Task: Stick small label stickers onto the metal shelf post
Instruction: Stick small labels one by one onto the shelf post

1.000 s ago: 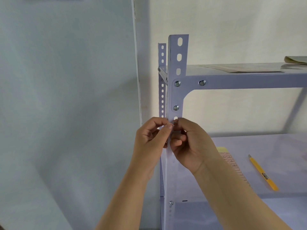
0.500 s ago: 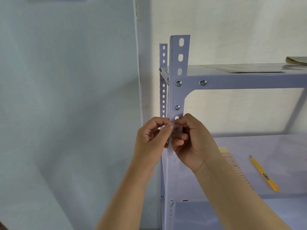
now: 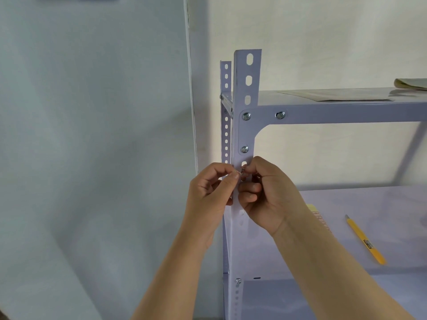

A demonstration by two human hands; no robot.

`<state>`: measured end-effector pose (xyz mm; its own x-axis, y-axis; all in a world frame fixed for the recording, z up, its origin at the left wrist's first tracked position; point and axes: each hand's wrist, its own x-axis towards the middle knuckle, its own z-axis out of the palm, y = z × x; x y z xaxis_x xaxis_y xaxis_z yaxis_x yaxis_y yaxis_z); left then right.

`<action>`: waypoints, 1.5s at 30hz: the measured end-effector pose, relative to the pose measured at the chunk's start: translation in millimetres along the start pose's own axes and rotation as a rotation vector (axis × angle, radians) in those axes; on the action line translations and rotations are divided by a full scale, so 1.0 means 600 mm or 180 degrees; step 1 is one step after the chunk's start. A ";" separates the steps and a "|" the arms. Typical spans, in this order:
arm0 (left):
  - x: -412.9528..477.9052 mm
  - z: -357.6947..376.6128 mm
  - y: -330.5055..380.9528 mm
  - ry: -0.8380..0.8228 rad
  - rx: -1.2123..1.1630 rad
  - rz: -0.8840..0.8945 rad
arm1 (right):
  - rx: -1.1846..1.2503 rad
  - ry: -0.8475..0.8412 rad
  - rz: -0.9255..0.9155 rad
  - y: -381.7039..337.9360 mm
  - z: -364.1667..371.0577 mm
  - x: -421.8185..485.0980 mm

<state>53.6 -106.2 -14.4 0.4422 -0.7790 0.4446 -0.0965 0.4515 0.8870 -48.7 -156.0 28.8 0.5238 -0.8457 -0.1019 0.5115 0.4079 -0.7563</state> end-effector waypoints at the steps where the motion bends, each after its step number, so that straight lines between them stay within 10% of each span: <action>1: 0.000 0.000 0.000 -0.0005 0.0002 -0.0001 | -0.0011 -0.0012 -0.0007 0.000 0.000 0.000; 36: -0.002 0.001 0.001 -0.0030 -0.0009 -0.0016 | -0.0548 0.0081 -0.0356 0.020 -0.014 -0.010; 45: -0.001 0.001 0.004 0.0011 -0.0005 -0.0119 | -0.3350 0.0882 -0.3535 0.022 -0.060 -0.012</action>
<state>52.6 -105.0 -12.3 0.4487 -0.7937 0.4108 -0.0785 0.4228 0.9028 -70.2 -156.9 -3.9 0.0210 -0.6321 0.7746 -0.2104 -0.7602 -0.6147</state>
